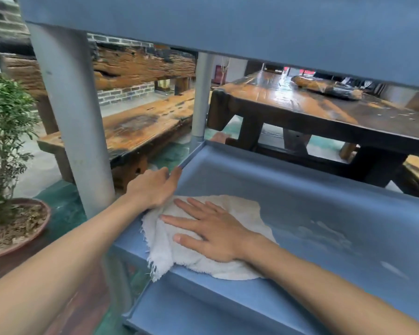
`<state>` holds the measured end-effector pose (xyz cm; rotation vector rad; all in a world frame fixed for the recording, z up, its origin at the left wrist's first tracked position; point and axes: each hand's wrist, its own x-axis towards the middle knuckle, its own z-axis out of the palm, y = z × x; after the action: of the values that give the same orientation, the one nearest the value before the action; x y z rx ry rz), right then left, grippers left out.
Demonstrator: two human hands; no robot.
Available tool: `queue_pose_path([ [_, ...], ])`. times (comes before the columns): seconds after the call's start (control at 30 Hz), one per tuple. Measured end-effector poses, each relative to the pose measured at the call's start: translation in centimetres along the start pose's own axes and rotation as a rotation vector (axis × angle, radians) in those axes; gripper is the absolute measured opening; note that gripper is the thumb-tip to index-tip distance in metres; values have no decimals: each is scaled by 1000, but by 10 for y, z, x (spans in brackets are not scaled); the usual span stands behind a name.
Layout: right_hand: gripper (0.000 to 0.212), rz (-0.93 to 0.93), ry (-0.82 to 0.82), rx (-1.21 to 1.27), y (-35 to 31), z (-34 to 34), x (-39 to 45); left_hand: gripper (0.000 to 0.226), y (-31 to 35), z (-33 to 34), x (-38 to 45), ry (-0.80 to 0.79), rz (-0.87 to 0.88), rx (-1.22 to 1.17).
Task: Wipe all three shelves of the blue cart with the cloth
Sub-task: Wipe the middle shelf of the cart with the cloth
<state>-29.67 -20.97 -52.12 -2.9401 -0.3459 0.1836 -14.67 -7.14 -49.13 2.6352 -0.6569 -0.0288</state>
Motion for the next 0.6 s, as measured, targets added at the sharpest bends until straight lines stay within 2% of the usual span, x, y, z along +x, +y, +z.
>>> queue_pose_path([
  [0.07,52,14,6,4,9,-2,12,75,2,-1,5,40,-48,-84],
  [0.17,54,49,24,-5,31,-8,33,35,-1,8,13,33,-43,-333],
  [0.23,56,91,43,3,53,-13,51,22,-4,11,14,-19,-100,-501],
  [0.27,59,118,60,8,65,-15,60,33,-5,12,14,-71,-96,-484],
  [0.33,63,160,106,6,89,-19,79,76,-10,16,19,-133,-129,-499],
  [0.37,64,163,131,-2,99,-21,88,87,-11,18,22,-137,-143,-490],
  [0.43,65,157,158,-21,121,-28,106,86,-12,19,24,-103,-111,-408],
  [0.5,66,190,153,-53,144,-36,124,75,-13,18,23,-96,-81,-383],
  [0.6,65,375,116,-55,178,-48,144,62,-13,17,18,-111,-40,-382],
])
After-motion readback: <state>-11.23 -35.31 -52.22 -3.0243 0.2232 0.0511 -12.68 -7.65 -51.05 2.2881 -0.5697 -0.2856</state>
